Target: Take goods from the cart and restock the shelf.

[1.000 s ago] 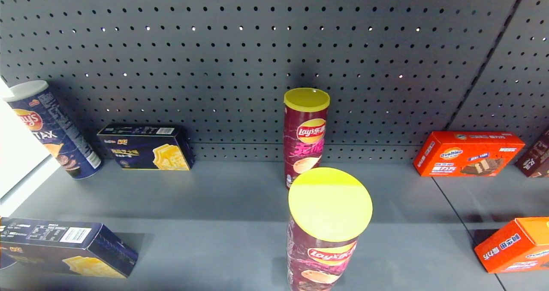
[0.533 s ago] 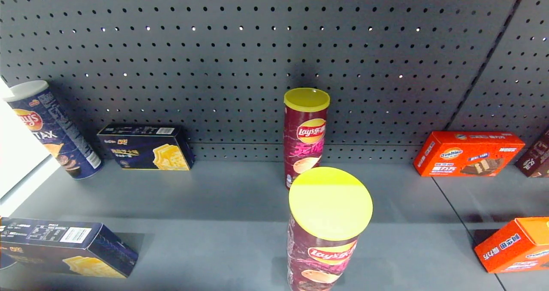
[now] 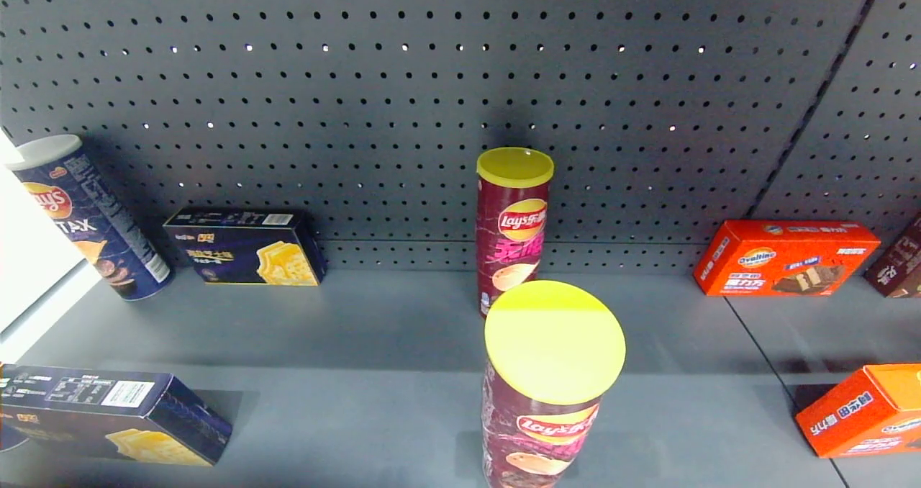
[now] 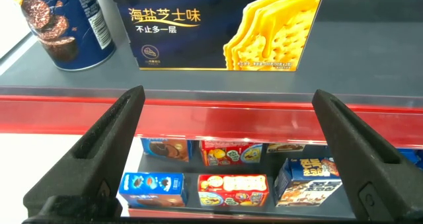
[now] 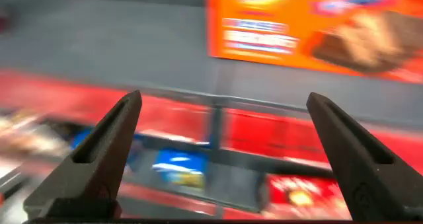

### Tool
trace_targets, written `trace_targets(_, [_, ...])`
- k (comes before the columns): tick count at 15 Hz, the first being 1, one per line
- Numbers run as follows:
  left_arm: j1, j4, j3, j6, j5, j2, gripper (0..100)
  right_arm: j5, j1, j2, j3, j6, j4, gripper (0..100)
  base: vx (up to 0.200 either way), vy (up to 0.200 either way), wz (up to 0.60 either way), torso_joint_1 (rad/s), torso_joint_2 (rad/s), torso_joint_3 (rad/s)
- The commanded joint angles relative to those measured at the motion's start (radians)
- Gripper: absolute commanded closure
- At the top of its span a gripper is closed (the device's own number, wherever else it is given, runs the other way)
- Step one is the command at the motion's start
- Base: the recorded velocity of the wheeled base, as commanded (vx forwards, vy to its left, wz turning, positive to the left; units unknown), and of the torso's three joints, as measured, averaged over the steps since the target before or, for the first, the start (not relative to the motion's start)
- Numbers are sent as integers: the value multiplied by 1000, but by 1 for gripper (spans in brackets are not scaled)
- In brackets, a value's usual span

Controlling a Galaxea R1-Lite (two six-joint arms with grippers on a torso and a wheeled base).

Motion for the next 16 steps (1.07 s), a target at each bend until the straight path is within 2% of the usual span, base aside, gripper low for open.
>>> trace_targets(1, [0,0,0,-1,1,1,0,4,-108,10,0,-1,-2,0,0,0,0,0,0,0])
trace_targets(2, [0,0,0,1,0,1,0,4,-177,-3,0,-1,0,0,0,0,0,0,0,0])
trace_targets(3, [0,0,0,-1,0,1,0,-1,-209,-30,2,10,-2,0,0,0,0,0,0,0])
trace_targets(4, [0,0,0,1,0,1,0,4,-185,-79,2,2,-2,0,0,0,0,0,0,0])
trace_targets(16, [0,0,0,-1,0,1,0,5,-185,-81,2,-1,-2,0,0,0,0,0,0,0])
